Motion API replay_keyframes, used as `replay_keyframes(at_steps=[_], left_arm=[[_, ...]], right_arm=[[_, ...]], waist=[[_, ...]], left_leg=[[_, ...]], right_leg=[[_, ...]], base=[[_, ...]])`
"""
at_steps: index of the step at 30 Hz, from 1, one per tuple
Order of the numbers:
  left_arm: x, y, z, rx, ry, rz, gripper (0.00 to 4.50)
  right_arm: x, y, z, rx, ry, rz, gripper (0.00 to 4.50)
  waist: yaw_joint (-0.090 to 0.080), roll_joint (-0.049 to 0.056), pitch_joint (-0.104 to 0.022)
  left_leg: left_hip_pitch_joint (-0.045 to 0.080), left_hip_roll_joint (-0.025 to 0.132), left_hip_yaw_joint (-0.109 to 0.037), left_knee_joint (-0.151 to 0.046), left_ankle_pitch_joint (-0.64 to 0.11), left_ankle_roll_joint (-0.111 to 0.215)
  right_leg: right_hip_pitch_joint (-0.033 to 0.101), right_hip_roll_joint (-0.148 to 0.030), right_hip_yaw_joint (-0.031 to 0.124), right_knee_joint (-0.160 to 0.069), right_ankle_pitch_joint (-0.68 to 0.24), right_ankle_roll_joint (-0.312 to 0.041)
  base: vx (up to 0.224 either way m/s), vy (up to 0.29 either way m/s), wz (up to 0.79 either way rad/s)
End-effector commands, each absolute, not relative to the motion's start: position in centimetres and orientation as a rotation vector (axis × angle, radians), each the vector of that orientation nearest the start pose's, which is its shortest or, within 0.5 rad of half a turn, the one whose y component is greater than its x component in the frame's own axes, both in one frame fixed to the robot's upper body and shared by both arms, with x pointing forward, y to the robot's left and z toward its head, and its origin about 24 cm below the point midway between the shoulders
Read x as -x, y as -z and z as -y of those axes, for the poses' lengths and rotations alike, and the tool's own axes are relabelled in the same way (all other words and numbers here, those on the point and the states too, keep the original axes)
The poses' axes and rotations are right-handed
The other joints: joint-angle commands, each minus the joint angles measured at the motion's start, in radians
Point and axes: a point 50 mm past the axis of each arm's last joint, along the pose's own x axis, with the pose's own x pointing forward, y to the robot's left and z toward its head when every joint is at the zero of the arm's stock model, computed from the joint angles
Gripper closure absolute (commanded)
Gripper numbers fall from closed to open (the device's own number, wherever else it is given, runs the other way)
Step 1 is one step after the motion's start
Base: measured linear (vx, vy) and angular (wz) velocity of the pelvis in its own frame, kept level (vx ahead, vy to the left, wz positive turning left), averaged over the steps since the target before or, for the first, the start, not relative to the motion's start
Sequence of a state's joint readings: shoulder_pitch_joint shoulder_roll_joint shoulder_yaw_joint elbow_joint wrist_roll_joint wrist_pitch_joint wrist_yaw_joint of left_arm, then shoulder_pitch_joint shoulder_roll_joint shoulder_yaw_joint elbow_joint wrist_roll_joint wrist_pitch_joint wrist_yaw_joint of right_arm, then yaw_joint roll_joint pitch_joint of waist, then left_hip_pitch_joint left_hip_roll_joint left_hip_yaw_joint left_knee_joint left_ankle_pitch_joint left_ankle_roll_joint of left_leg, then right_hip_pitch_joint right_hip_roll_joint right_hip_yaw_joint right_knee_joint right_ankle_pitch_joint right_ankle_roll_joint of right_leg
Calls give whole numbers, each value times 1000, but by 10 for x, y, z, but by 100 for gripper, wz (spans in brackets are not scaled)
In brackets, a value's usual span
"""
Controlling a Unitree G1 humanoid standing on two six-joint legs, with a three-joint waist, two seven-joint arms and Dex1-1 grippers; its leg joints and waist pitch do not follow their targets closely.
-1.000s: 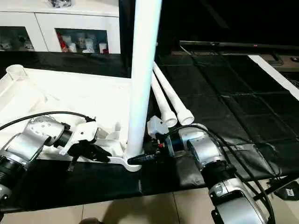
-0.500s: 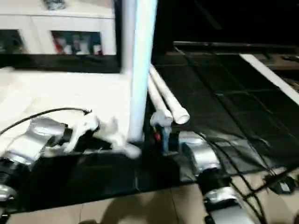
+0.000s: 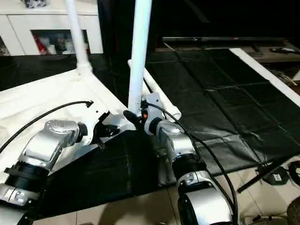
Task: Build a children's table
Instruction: Rotate leg to tighten
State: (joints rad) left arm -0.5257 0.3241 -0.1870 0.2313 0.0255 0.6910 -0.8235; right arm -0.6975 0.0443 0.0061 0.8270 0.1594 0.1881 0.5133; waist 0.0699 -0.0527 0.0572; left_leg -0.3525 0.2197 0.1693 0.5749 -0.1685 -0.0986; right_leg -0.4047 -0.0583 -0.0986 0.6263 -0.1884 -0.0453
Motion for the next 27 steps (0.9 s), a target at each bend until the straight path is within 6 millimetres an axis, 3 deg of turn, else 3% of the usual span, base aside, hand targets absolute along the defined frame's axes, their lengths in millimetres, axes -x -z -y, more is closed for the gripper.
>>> replay_keyframes(at_steps=[1, 6, 12, 18, 24, 27], left_arm=[[-323, -95, -118, -303, 892, -442, 450], [-323, -94, -126, -339, 892, -460, 450], [-320, -85, -147, -514, 992, -456, 450], [-311, -79, -160, -523, 1173, -477, 450], [-301, -78, -168, -577, 1351, -497, 450], [-302, -78, -169, -598, 1381, -506, 450]], right_arm=[[-332, -21, 36, -225, -776, -452, 99], [-337, -27, 45, -197, -767, -398, 52], [-333, -40, 72, -124, -944, -284, 7], [-323, -53, 107, -11, -1143, -230, 7], [-315, -62, 124, 85, -1301, -217, 7], [-314, -64, 125, 109, -1339, -225, 7]], waist=[[6, 20, -68], [5, 20, -66], [19, 18, -68], [35, 21, -67], [48, 19, -68], [50, 21, -65]], left_leg=[[-1, 13, 0, -56, -154, 16], [2, 14, -3, -58, -197, 0], [1, 15, -1, -56, -168, 25], [8, 18, 1, -56, -191, 21], [5, 18, 1, -56, -190, 26], [10, 18, 2, -56, -219, 18]], right_leg=[[64, -82, 64, -78, -149, -169], [61, -83, 63, -86, -231, -146], [63, -80, 65, -80, -164, -145], [58, -81, 65, -83, -187, -146], [60, -81, 64, -81, -191, -153], [55, -81, 63, -87, -235, -151]], base=[[0, 0, 0], [0, 0, 0], [0, 0, 0], [0, 0, 0], [0, 0, 0], [0, 0, 0]])
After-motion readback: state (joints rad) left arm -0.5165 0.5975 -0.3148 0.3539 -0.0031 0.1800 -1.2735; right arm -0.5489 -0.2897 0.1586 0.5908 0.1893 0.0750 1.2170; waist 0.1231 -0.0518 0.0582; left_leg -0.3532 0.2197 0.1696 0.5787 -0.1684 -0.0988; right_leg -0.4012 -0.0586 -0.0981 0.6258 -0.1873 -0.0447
